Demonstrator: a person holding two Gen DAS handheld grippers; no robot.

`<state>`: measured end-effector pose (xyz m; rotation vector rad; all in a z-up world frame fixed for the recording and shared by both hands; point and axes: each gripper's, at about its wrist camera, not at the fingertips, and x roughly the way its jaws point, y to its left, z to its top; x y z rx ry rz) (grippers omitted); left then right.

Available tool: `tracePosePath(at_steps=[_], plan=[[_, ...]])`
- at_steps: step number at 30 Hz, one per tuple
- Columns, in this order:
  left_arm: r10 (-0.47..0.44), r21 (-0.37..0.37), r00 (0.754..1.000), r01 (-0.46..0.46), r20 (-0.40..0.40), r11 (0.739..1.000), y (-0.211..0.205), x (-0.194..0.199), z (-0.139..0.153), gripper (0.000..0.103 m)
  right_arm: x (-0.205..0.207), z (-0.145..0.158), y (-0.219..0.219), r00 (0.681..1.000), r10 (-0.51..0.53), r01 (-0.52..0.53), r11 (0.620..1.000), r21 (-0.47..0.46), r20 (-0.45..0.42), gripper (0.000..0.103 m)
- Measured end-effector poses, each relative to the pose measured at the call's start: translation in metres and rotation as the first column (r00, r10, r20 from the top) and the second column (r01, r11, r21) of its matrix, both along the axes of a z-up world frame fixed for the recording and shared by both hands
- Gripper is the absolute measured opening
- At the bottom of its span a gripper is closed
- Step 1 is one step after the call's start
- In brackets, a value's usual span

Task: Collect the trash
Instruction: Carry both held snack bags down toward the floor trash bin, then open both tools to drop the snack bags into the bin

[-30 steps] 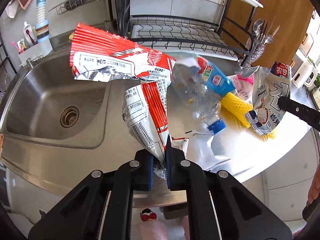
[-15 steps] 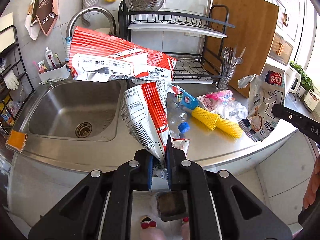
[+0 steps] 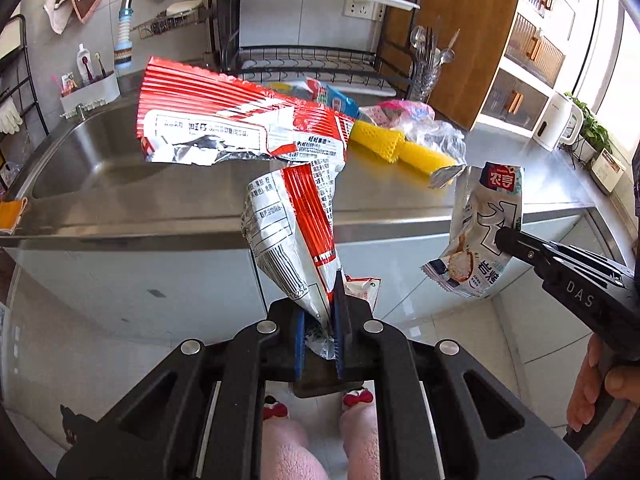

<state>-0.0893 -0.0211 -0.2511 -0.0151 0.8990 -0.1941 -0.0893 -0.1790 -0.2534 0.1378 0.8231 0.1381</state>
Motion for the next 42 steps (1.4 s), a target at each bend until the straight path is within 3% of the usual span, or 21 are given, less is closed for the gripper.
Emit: tracePosePath(at_steps=[8, 18, 26, 35, 42], plan=[[-0.005, -0.014, 0.987, 0.002, -0.159, 1.0, -0.003, 0.011, -0.113, 0.01, 0.015, -0.109, 0.007, 0.986, 0.006, -0.006, 1.0, 0.001, -0.168, 0.003], [-0.003, 0.02, 0.971, 0.008, -0.24, 1.0, -0.01, 0.029, -0.253, 0.01, 0.047, -0.25, 0.017, 0.958, -0.004, 0.013, 1.0, 0.029, -0.288, 0.003], [-0.026, 0.002, 0.93, 0.029, -0.367, 1.0, -0.023, 0.049, -0.353, 0.01, 0.067, -0.353, 0.008, 0.911, -0.02, 0.042, 0.998, 0.046, -0.413, 0.003], [-0.028, 0.037, 0.9, 0.049, -0.434, 0.998, -0.03, 0.069, -0.406, 0.011, 0.09, -0.402, 0.014, 0.872, -0.016, 0.023, 1.0, 0.007, -0.489, 0.004], [-0.001, 0.065, 0.907, 0.031, -0.422, 0.997, -0.025, 0.077, -0.413, 0.027, 0.095, -0.411, 0.01, 0.851, -0.047, 0.058, 0.998, 0.005, -0.523, 0.008]])
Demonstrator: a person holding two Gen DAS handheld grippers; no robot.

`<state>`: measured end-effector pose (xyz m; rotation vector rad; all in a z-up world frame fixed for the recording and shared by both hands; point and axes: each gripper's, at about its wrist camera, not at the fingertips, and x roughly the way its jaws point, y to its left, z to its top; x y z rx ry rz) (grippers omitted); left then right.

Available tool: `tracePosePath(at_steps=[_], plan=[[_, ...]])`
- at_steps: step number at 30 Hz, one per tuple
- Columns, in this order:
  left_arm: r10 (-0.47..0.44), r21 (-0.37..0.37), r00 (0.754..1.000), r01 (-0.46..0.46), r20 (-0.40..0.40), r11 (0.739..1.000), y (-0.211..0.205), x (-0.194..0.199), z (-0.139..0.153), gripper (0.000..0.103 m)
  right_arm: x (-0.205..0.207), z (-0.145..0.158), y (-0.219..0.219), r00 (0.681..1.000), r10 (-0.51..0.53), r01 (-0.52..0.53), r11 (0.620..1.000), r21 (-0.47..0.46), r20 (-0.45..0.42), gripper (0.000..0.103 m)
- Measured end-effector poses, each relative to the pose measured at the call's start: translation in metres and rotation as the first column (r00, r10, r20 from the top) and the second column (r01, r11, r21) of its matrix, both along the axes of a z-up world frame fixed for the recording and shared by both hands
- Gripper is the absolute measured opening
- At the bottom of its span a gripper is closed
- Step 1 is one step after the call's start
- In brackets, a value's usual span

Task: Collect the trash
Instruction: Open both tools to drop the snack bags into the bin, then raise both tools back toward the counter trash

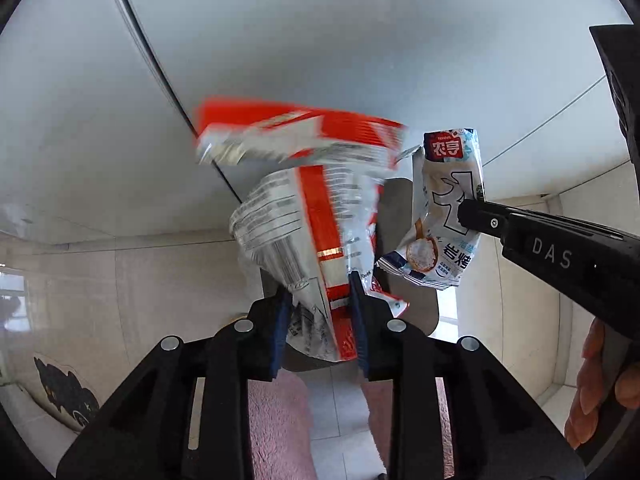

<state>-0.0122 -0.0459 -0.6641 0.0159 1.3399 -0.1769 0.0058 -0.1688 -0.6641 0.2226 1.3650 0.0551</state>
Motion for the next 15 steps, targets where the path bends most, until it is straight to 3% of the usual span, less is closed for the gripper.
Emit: tracePosePath(at_steps=[2, 4, 5, 6, 9, 13, 15], plan=[[0.008, -0.004, 1.0, -0.008, 0.001, 1.0, 0.004, 0.002, 0.001, 0.028, 0.002, -0.001, -0.001, 1.0, -0.007, 0.007, 1.0, 0.002, -0.013, 0.01], [0.019, -0.005, 1.0, -0.019, 0.004, 1.0, 0.004, 0.002, 0.004, 0.031, 0.004, -0.001, 0.0, 1.0, -0.013, 0.013, 1.0, 0.006, -0.005, 0.028], [0.021, -0.007, 1.0, -0.021, 0.005, 1.0, 0.006, 0.002, 0.005, 0.032, 0.004, 0.001, 0.0, 1.0, -0.016, 0.016, 1.0, 0.01, 0.004, 0.053], [0.022, -0.008, 1.0, -0.022, 0.006, 1.0, 0.004, 0.0, 0.006, 0.034, 0.003, 0.004, 0.0, 1.0, -0.021, 0.021, 1.0, 0.015, 0.018, 0.058], [0.03, -0.01, 1.0, -0.03, 0.01, 1.0, 0.006, 0.0, 0.012, 0.036, 0.004, 0.01, 0.002, 0.999, -0.026, 0.025, 0.999, 0.02, 0.031, 0.058], [0.032, -0.016, 0.999, -0.032, 0.032, 0.999, 0.004, 0.001, 0.026, 0.049, 0.003, 0.023, 0.004, 0.999, -0.028, 0.026, 0.999, 0.026, 0.043, 0.06], [0.031, -0.016, 0.998, -0.03, 0.056, 0.999, 0.004, -0.002, 0.036, 0.055, 0.001, 0.032, 0.003, 0.998, -0.031, 0.029, 0.999, 0.023, 0.06, 0.067]])
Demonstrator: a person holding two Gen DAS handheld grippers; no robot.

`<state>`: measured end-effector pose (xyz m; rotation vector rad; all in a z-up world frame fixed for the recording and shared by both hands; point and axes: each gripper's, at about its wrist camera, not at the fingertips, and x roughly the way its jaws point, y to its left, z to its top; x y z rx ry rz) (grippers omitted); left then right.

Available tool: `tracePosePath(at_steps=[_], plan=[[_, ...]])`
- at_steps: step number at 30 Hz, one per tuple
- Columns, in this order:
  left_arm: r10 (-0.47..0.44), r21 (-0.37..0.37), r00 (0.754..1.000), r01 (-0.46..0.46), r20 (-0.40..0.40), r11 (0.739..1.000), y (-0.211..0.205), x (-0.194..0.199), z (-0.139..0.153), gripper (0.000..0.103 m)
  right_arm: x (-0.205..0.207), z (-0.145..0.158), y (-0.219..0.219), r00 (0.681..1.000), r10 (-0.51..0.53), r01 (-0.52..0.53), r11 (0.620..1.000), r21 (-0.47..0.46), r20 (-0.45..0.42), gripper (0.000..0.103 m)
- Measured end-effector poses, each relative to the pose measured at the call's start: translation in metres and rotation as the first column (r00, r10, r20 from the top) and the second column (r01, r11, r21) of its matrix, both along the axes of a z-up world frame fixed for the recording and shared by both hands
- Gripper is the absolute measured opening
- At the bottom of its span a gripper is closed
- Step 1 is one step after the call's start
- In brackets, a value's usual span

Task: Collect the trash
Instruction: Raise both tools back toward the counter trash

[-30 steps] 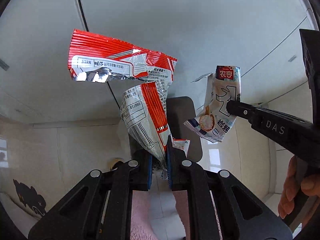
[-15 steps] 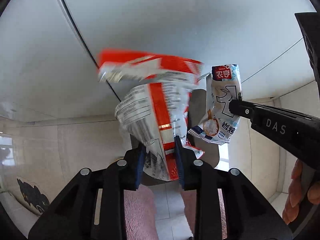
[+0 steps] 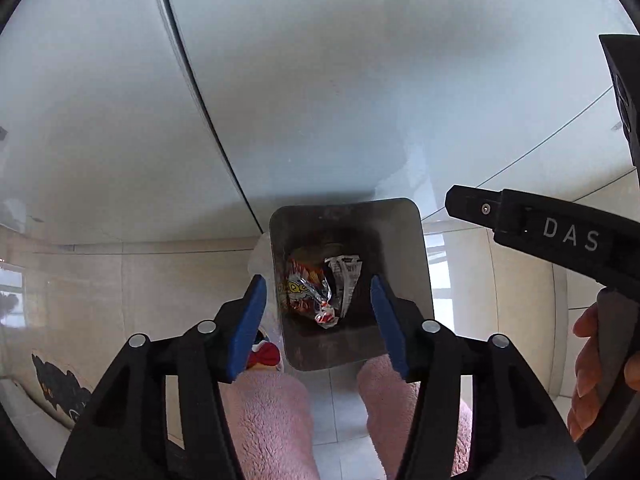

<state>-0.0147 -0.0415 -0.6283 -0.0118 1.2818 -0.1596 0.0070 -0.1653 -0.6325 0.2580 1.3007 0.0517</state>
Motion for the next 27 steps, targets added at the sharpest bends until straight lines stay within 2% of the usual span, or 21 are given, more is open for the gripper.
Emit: tracePosePath(at_steps=[4, 8, 12, 17, 20, 25, 27], plan=[[0.004, -0.01, 0.999, -0.004, 0.044, 1.0, 0.002, -0.002, 0.026, 0.063, -0.002, 0.027, -0.003, 0.999, -0.005, 0.005, 1.0, 0.001, 0.049, 0.071], [0.004, -0.021, 0.996, -0.002, 0.09, 1.0, 0.007, -0.011, 0.055, 0.065, -0.014, 0.071, -0.013, 0.992, 0.005, -0.004, 1.0, -0.011, 0.126, 0.079], [-0.008, -0.017, 0.988, 0.011, 0.152, 1.0, 0.003, -0.029, 0.098, 0.066, -0.027, 0.125, -0.02, 0.975, 0.013, -0.009, 1.0, -0.021, 0.223, 0.08], [-0.024, -0.027, 0.973, 0.032, 0.23, 0.999, 0.001, -0.036, 0.151, 0.066, -0.041, 0.198, -0.028, 0.938, 0.024, -0.018, 1.0, -0.022, 0.345, 0.081], [-0.035, -0.024, 0.957, 0.044, 0.287, 0.999, 0.001, -0.032, 0.197, 0.066, -0.041, 0.24, -0.028, 0.911, 0.034, -0.026, 0.999, -0.025, 0.412, 0.081], [-0.038, -0.017, 0.924, 0.048, 0.38, 0.999, 0.005, -0.02, 0.267, 0.066, -0.027, 0.305, -0.035, 0.863, 0.045, -0.029, 0.999, -0.041, 0.503, 0.081], [-0.033, -0.023, 0.916, 0.046, 0.4, 0.999, 0.009, -0.01, 0.285, 0.066, -0.017, 0.326, -0.04, 0.849, 0.038, -0.015, 0.999, -0.047, 0.528, 0.081]])
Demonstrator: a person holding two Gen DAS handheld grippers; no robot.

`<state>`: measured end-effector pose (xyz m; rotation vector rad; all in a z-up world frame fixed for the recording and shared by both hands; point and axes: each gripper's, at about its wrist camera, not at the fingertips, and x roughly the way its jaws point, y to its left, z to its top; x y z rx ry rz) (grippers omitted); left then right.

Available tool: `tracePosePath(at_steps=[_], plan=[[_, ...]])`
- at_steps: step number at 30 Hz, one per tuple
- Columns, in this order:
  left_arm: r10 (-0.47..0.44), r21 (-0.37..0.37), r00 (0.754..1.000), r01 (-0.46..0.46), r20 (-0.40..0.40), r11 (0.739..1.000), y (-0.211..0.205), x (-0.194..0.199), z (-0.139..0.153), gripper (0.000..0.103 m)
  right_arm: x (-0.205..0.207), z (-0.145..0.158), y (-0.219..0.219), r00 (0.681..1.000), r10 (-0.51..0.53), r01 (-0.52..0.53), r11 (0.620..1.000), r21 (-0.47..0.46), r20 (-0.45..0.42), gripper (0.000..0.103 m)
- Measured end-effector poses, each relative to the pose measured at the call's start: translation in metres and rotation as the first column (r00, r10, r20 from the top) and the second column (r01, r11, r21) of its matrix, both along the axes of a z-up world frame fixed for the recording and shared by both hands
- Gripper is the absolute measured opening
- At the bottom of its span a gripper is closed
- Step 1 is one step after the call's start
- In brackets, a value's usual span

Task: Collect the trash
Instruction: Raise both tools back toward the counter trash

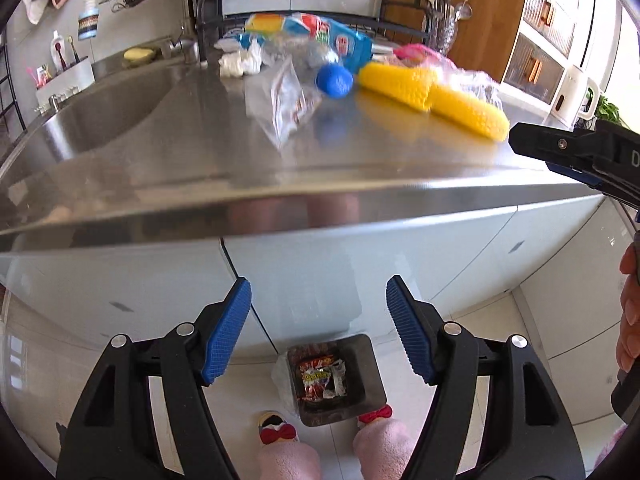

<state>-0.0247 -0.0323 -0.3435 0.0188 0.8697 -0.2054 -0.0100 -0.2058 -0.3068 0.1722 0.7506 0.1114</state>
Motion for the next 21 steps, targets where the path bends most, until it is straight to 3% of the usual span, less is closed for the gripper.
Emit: tracePosePath(at_steps=[4, 10, 15, 21], plan=[[0.016, -0.005, 1.0, -0.016, 0.024, 1.0, 0.011, 0.022, 0.026, 0.067, 0.027, 0.026, -0.006, 1.0, -0.008, 0.008, 1.0, 0.017, 0.007, 0.081], [0.035, 0.018, 0.999, -0.035, 0.025, 0.999, 0.019, 0.066, 0.053, 0.071, 0.076, 0.04, -0.011, 0.999, -0.002, 0.006, 0.997, 0.079, -0.05, 0.08], [0.03, 0.037, 1.0, -0.03, 0.0, 0.999, 0.023, 0.101, 0.053, 0.071, 0.113, 0.034, -0.003, 0.996, -0.006, 0.012, 0.998, 0.067, -0.09, 0.08], [0.032, -0.003, 0.995, -0.033, -0.096, 0.999, 0.021, 0.136, 0.035, 0.073, 0.148, 0.017, -0.004, 0.99, -0.008, 0.017, 0.998, 0.061, -0.141, 0.079]])
